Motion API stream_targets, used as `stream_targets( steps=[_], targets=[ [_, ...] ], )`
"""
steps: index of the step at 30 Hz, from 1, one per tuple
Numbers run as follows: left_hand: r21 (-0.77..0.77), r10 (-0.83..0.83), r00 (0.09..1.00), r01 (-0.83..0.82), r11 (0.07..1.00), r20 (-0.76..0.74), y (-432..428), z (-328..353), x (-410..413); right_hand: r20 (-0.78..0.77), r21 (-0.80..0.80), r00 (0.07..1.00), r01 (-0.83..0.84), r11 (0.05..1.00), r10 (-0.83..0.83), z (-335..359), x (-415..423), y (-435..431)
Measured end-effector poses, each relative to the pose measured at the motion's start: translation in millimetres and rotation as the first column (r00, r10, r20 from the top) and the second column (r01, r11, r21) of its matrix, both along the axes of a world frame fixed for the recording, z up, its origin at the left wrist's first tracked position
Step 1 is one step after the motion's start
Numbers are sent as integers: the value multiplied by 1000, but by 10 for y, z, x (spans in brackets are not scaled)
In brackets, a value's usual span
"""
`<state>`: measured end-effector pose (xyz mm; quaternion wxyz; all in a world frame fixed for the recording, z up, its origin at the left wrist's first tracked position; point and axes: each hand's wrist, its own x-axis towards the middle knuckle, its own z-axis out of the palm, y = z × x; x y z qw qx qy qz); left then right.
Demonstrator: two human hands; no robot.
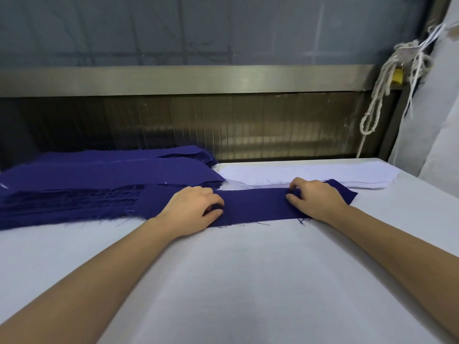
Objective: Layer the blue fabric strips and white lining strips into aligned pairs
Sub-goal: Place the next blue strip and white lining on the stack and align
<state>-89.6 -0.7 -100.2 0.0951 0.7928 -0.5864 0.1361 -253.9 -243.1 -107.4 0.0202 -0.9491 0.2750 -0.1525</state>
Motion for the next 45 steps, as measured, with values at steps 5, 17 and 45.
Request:
stream_targets(
  steps=[5, 17, 45],
  targets=[
    [-6, 47, 998, -48, 999, -39, 39, -26, 25, -43, 1, 999, 32, 999, -32, 19, -10, 21],
    [99, 120, 986, -109, 989, -117, 36, -16, -9, -218, -81, 958, 171, 982, -184, 136, -19, 53],
    [-76, 232, 963, -244, 967, -133, -781, 44, 102, 351, 88, 931, -138, 987, 99, 129, 793, 406]
  ],
)
